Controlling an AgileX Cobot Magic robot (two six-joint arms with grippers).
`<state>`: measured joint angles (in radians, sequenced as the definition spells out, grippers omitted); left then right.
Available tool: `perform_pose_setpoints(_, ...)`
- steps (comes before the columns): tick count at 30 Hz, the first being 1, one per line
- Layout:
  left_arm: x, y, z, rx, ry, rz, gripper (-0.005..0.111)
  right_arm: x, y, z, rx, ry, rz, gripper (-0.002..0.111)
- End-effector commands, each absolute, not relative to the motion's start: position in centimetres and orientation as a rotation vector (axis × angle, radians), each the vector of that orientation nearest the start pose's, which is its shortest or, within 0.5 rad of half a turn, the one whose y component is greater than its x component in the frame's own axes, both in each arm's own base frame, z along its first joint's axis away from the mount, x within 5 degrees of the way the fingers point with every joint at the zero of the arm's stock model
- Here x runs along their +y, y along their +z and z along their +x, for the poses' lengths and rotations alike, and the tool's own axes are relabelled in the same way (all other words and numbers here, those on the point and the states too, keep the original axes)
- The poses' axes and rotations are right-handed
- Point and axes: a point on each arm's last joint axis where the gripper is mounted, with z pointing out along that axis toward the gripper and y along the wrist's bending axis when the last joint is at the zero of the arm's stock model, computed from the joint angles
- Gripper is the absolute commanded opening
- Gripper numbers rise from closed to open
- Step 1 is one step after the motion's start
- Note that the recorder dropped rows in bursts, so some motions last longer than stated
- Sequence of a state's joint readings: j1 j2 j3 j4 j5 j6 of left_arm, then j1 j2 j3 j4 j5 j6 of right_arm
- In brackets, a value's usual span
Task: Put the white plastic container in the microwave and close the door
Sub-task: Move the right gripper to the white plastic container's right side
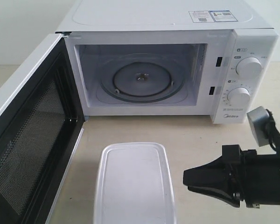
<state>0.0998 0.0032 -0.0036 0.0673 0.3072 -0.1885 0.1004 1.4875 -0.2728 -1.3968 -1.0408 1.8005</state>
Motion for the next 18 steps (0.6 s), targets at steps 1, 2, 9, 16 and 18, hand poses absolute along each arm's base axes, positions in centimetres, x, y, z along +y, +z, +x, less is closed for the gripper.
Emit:
perform_pose_setpoints(1, 0.7, 18.6, 5.4, 1.776, -0.006, -0.209, 0.004, 9.6, 14.0, 17.5, 2.395, 1.570, 0.008, 0.042)
perform_pose_setpoints(2, 0.7, 18.6, 5.4, 1.776, -0.006, -0.209, 0.004, 9.6, 13.6, 18.0, 2.408, 1.570, -0.002, 0.043)
perform_pose_setpoints(9, 0.7, 18.6, 5.4, 1.776, -0.006, -0.209, 0.004, 9.8, 12.1, 21.0, 2.455, 1.527, 0.003, 0.043)
perform_pose_setpoints(16, 0.7, 18.6, 5.4, 1.776, -0.006, -0.209, 0.004, 11.8, 10.5, 21.8, 2.530, 1.522, -0.086, 0.043)
perform_pose_setpoints(18, 0.7, 18.6, 5.4, 1.776, -0.006, -0.209, 0.004, 12.2, 10.2, 21.8, 2.542, 1.520, -0.098, 0.043)
